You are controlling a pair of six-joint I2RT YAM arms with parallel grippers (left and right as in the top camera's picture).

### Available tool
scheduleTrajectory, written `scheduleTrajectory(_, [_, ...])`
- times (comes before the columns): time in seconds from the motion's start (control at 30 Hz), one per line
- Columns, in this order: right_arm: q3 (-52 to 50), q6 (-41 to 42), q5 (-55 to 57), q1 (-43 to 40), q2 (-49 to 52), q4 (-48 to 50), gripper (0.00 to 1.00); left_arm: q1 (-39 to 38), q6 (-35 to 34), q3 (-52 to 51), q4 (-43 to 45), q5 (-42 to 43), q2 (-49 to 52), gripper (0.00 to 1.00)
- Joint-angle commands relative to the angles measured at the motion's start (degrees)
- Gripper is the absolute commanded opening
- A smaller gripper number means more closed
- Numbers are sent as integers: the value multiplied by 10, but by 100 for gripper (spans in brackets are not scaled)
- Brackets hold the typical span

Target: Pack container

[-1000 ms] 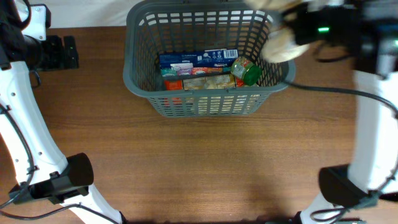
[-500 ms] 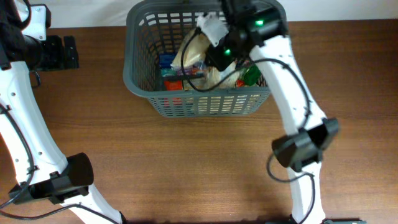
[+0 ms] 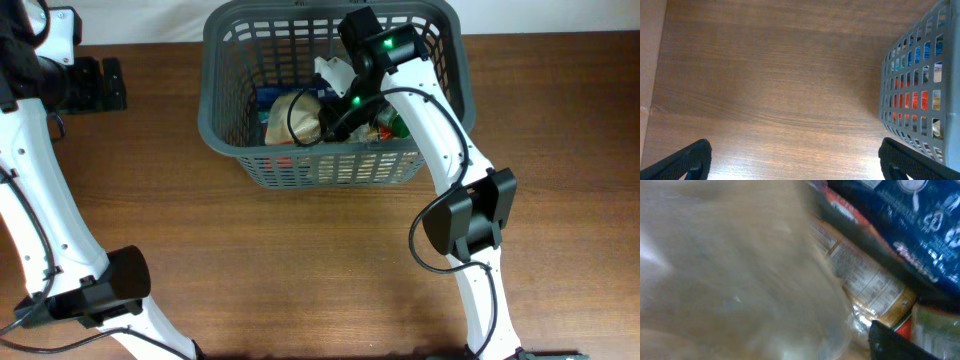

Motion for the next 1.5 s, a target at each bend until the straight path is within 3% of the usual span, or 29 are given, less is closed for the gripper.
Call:
scheduleTrajectory(0.0, [36, 15, -7, 2, -59, -9, 93, 0, -7, -2, 0, -2, -2, 99])
scheduleTrajectory(0.07, [62, 22, 0, 2, -84, -9, 98, 0, -7, -2, 0, -2, -2, 99])
scheduleTrajectory(0.23, [138, 77, 112, 2, -144, -7, 98, 0, -7, -2, 0, -2, -2, 99])
scheduleTrajectory(0.33, [162, 80, 124, 2, -174, -5, 99, 0, -7, -2, 0, -2, -2, 99])
scheduleTrajectory(0.77, [145, 87, 189, 2, -200, -45, 95, 0, -7, -2, 0, -2, -2, 99])
scheduleTrajectory(1.0, [143, 120, 228, -15, -296, -61, 100, 0, -7, -2, 0, -2, -2, 99])
scheduleTrajectory(1.47, [143, 122, 233, -46, -485, -61, 99, 0, -7, -2, 0, -2, -2, 99])
